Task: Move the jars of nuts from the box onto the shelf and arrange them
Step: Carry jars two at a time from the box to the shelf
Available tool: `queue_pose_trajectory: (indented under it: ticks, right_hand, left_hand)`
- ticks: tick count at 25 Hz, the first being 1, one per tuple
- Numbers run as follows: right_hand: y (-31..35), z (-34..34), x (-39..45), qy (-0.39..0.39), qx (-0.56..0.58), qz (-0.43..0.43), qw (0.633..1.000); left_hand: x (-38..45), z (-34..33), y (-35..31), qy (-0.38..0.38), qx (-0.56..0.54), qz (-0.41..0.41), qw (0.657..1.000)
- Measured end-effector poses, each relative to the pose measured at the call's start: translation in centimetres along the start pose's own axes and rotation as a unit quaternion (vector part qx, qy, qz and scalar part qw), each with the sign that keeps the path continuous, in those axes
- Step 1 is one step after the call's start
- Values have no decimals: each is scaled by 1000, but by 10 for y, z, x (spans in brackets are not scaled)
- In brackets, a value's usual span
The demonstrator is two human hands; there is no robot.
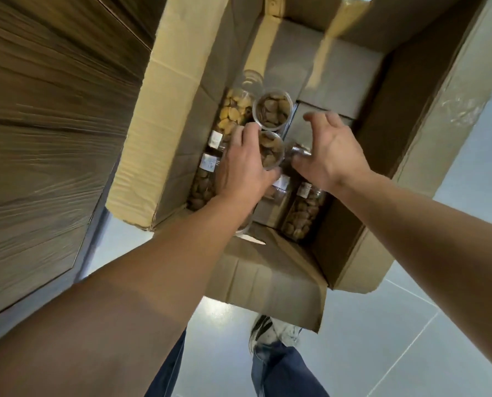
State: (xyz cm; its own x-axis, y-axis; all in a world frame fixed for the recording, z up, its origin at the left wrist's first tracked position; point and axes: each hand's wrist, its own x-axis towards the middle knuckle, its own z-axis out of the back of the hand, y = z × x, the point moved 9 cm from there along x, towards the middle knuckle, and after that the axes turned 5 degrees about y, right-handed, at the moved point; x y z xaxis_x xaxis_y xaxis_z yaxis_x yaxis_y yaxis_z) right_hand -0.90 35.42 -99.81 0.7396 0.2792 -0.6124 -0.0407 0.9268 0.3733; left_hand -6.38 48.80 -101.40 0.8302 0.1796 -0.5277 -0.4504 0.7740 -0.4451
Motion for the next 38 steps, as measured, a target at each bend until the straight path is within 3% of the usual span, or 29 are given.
queue_pose_trajectory:
  ticks: [4, 9, 15, 21, 26, 32, 38]
  right_hand:
    - [26, -1, 27, 3, -9, 60, 998]
    - [60, -14, 52, 48, -106, 107, 987]
    - [47, 25, 12, -9, -47, 61, 997]
    - [60, 130, -113, -93, 49, 66, 992]
    - [76, 231, -241, -147, 72, 15, 986]
    - [73, 353, -401, -239, 87, -77, 964]
    - [55, 411, -577, -342, 129, -202, 909]
  left_hand:
    - [2, 22, 20, -60, -60, 9, 996]
    - [-11, 41, 40, -51, -88, -3, 995]
    - [-22, 80, 10, -37, -65, -35, 997]
    - [-80, 179, -75, -7, -35, -76, 996]
    - [-157, 261, -178, 31, 18, -206, 978]
    - [-262, 336, -309, 78, 100, -344, 930]
    - [-382, 365, -429, 129, 145, -484, 854]
